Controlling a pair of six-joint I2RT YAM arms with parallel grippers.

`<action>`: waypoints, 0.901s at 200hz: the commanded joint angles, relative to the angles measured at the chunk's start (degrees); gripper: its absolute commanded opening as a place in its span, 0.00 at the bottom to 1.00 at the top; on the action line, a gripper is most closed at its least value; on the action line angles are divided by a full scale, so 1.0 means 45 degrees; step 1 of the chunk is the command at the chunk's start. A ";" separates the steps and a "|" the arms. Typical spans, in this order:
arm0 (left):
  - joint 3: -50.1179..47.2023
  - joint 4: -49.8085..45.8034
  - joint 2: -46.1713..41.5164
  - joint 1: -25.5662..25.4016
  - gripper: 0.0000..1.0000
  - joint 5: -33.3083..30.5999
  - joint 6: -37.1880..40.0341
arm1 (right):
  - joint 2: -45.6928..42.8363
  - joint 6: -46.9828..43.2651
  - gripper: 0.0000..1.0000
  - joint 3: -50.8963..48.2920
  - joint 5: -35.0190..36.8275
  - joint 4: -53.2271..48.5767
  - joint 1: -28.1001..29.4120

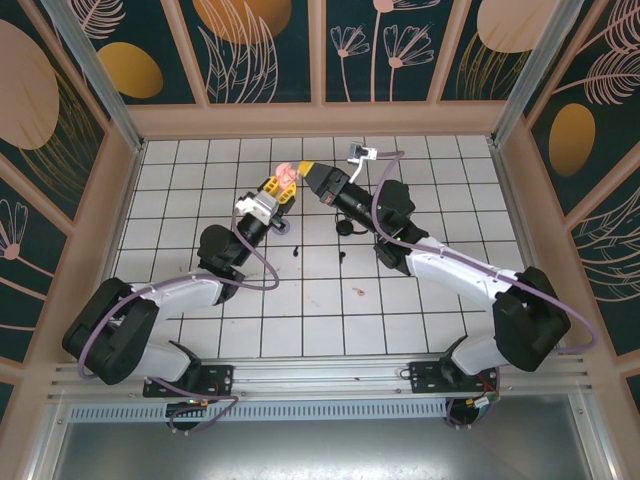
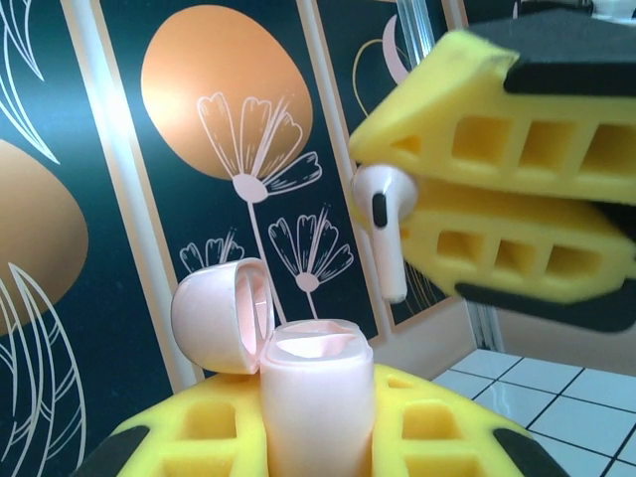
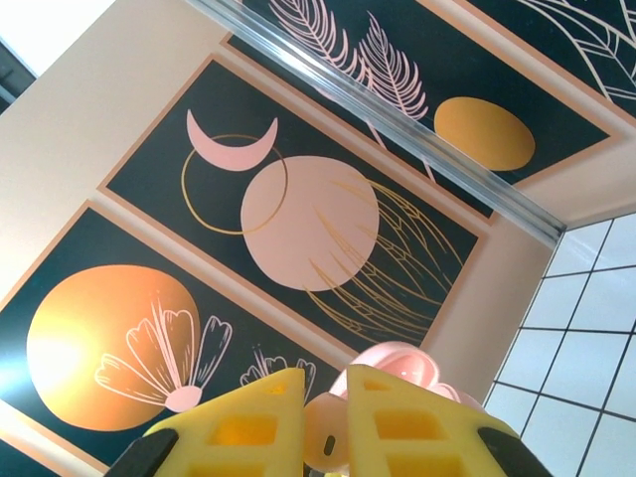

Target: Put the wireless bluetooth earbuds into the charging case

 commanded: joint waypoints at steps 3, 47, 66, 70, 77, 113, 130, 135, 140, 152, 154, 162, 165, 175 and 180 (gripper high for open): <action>0.0353 0.0776 0.0059 -0.0079 0.00 0.0062 0.0124 | 0.0212 0.0228 0.14 0.0317 0.0153 0.1201 0.0088; 0.0222 0.0659 0.0019 -0.0085 0.00 0.0099 0.0095 | 0.0430 0.0244 0.14 0.0517 0.0034 0.1318 0.0131; 0.0219 0.0618 0.0039 -0.0084 0.00 0.0147 0.0081 | 0.0418 0.0207 0.14 0.0590 0.0016 0.1318 0.0160; 0.0220 0.0620 0.0039 -0.0076 0.00 0.0152 0.0075 | 0.0421 0.0212 0.14 0.0588 0.0016 0.1323 0.0160; 0.0220 0.0591 0.0039 -0.0076 0.00 0.0171 0.0065 | 0.0412 0.0186 0.14 0.0584 0.0008 0.1352 0.0189; 0.0206 0.0542 0.0078 -0.0079 0.00 0.0186 0.0067 | 0.0302 0.0068 0.14 0.0652 0.0035 0.1348 0.0295; 0.0230 0.0542 0.0044 -0.0086 0.00 0.0191 0.0029 | 0.0381 0.0068 0.14 0.0734 0.0016 0.1318 0.0297; 0.0230 0.0524 0.0039 -0.0086 0.00 0.0208 0.0037 | 0.0422 0.0086 0.14 0.0738 0.0016 0.1337 0.0292; 0.0249 0.0504 0.0023 -0.0075 0.00 0.0230 0.0026 | 0.0452 0.0096 0.14 0.0735 0.0016 0.1338 0.0289; 0.0291 0.0426 0.0003 -0.0086 0.00 0.0250 0.0040 | 0.0548 0.0165 0.14 0.0769 -0.0003 0.1360 0.0311; 0.0297 0.0415 0.0010 -0.0086 0.00 0.0265 0.0019 | 0.0563 0.0165 0.14 0.0768 -0.0004 0.1358 0.0301; 0.0318 0.0405 0.0000 -0.0078 0.00 0.0288 0.0009 | 0.0649 0.0214 0.14 0.0777 -0.0040 0.1423 0.0314; 0.0318 0.0405 0.0000 -0.0085 0.00 0.0299 0.0006 | 0.0661 0.0223 0.14 0.0782 -0.0060 0.1444 0.0299; 0.0318 0.0405 0.0000 -0.0079 0.00 0.0328 -0.0010 | 0.0747 0.0248 0.13 0.0840 -0.0118 0.1407 0.0308; 0.0336 0.0387 -0.0005 -0.0084 0.00 0.0328 -0.0013 | 0.0790 0.0273 0.13 0.0838 -0.0136 0.1394 0.0316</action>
